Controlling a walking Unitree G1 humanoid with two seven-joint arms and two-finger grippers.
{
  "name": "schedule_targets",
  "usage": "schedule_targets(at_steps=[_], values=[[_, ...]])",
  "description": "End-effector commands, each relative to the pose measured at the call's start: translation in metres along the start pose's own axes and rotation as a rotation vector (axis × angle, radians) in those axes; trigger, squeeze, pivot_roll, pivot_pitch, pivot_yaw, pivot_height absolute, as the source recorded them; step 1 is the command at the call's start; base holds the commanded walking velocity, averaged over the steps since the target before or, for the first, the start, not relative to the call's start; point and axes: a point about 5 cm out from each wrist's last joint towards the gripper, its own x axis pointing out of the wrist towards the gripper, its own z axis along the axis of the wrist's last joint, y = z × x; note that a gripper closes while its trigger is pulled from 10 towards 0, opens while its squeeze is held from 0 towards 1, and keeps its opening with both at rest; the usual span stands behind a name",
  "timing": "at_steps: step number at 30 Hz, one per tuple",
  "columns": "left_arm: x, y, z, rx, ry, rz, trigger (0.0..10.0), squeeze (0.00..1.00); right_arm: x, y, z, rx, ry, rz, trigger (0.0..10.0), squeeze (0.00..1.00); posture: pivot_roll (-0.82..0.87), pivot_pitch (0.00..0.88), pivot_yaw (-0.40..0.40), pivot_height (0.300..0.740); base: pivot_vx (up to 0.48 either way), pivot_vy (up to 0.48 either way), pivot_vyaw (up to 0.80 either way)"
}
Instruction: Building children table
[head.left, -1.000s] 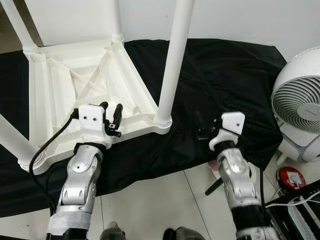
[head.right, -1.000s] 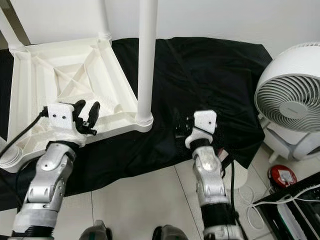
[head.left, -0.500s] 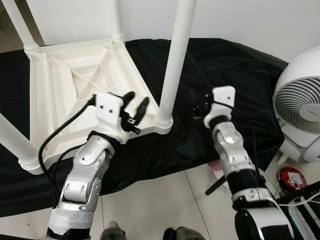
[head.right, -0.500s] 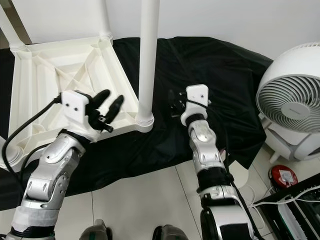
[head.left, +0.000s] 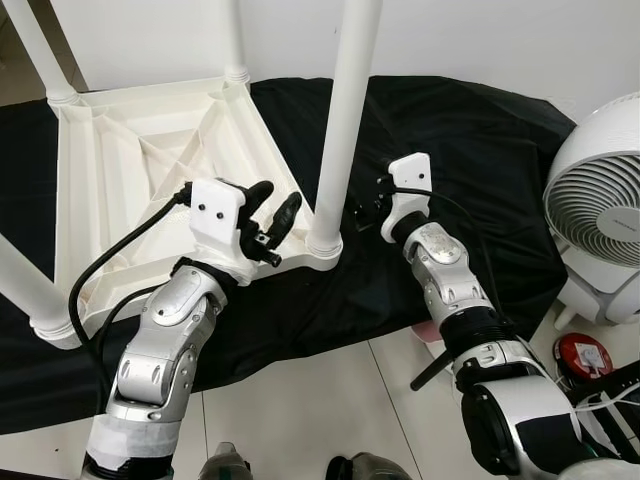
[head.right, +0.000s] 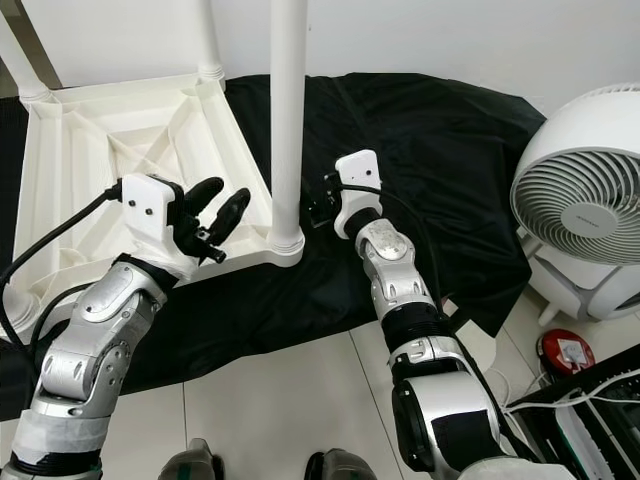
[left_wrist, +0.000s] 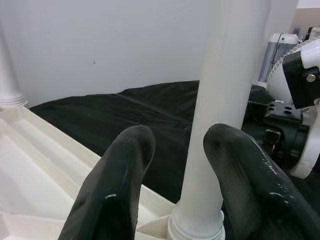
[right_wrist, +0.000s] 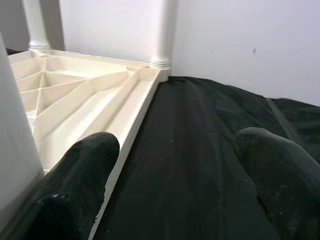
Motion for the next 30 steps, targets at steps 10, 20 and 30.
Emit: schedule_targets(at_steps=[10, 20, 30], values=[[0.000, -0.004, 0.002, -0.005, 0.013, -0.031, 10.0, 0.00, 0.003, 0.034, -0.006, 0.056, -0.019, 0.126, 10.0, 0.00, 0.11, 0.030, -0.030, 0.740, 0.000, 0.000, 0.00], [-0.002, -0.004, 0.001, -0.012, 0.029, -0.026, 10.0, 0.00, 0.007, 0.052, -0.007, 0.105, -0.031, 0.184, 10.0, 0.00, 0.12, 0.036, -0.034, 0.740, 0.000, 0.000, 0.00], [-0.005, -0.003, 0.001, -0.007, 0.040, -0.018, 10.0, 0.00, 0.008, 0.064, -0.012, 0.113, -0.022, 0.211, 10.0, 0.00, 0.12, 0.041, -0.033, 0.740, 0.000, 0.000, 0.00]])
